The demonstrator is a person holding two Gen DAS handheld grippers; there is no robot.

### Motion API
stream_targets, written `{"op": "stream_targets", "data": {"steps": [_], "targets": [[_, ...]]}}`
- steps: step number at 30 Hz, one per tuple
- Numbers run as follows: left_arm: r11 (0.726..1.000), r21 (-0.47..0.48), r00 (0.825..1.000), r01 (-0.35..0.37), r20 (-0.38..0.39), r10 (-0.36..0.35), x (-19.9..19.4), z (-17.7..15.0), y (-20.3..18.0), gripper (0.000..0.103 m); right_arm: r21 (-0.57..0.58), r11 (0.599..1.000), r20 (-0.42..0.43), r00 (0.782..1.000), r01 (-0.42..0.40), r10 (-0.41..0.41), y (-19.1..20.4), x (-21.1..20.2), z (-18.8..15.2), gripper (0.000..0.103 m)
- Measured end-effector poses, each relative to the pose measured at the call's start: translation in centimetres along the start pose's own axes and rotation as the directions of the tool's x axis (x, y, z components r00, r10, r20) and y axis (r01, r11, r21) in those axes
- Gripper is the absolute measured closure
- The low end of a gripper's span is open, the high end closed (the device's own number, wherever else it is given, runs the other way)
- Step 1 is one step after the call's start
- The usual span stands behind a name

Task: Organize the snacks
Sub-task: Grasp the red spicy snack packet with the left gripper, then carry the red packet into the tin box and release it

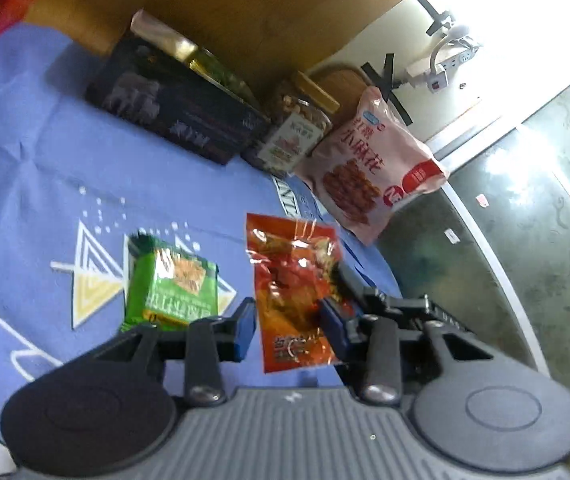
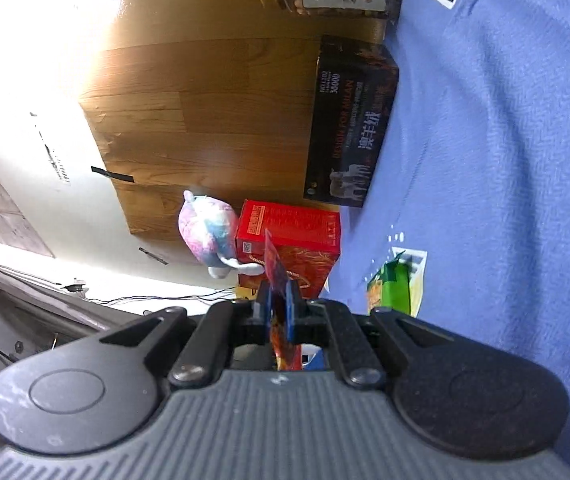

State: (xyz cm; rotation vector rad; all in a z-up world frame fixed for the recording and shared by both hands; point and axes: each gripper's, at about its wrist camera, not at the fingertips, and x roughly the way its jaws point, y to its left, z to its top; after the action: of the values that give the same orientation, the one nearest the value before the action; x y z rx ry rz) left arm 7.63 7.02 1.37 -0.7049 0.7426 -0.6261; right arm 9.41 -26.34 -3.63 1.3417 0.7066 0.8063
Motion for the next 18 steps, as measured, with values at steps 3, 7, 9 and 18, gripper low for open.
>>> {"op": "stream_targets", "data": {"steps": [3, 7, 9, 18], "targets": [[0.999, 0.04, 1.0, -0.005, 0.018, 0.005, -0.5, 0.4, -0.7, 0.076, -0.055, 0.998, 0.01, 0.999, 0.04, -0.04, 0.5, -0.1, -0.1, 0.094], [0.995, 0.09, 0.998, -0.051, 0.035, 0.048, -0.5, 1.8, -1.4, 0.076, -0.202, 0.973, 0.026, 0.994, 0.113, -0.111, 2.5, 0.6, -0.5, 0.094], [0.991, 0.113, 0.997, -0.07, 0.044, 0.065, -0.4, 3.1, -1.6, 0.076, -0.269, 0.952, 0.038, 0.99, 0.143, -0.138, 3.7, 1.5, -0.3, 0.094], [0.958, 0.202, 0.977, -0.202, 0.113, 0.182, 3.9, 14.6, -1.3, 0.073, -0.504, 0.823, 0.085, 0.963, 0.262, -0.255, 8.7, 10.5, 6.2, 0.092]]}}
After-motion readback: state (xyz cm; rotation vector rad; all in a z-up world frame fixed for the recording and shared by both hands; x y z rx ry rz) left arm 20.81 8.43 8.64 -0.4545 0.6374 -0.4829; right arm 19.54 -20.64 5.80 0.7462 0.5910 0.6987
